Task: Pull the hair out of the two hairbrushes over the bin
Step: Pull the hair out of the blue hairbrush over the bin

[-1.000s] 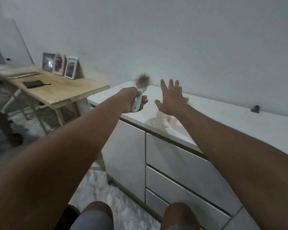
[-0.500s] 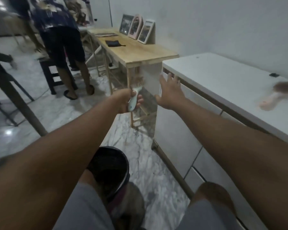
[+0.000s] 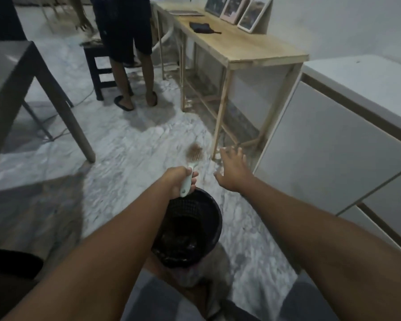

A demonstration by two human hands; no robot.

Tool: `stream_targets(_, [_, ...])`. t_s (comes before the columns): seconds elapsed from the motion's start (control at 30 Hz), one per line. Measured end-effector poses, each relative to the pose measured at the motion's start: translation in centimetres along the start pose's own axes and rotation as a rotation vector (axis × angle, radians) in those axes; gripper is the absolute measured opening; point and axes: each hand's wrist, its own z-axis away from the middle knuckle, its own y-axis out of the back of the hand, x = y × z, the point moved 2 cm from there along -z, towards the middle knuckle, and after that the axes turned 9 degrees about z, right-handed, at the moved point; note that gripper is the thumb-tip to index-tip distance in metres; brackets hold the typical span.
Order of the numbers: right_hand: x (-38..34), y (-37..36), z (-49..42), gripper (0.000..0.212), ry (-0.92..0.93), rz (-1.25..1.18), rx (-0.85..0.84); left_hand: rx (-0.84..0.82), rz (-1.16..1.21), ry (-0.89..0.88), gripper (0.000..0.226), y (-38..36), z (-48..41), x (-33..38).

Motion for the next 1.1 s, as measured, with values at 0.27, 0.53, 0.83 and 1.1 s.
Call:
stream_targets(0.27, [-0.9, -4.2, -0.7, 0.083, 0.063, -0.092, -0.084, 0.115, 0.032, 0.064, 0.027, 1.7, -3.7, -4.8])
stream_targets(0.53, [1.1, -7.6, -2.4, 0.078, 0.156, -0.157, -0.191, 0.224, 0.143, 0.118, 0.021, 1.0, -4.8, -8.7])
stream_targets(0.83, [-2.8, -16.2, -2.3, 0.067, 0.291, -0.430, -0.356, 0.442, 0.181, 0.165, 0.024, 6.0, -7.7, -14.1])
stream_targets(1.1, [-7.4, -22.4, -4.2, 0.058, 0.117, -0.646, -0.374, 0.392, 0.199, 0.231, 0.022, 9.4, -10.8, -17.0])
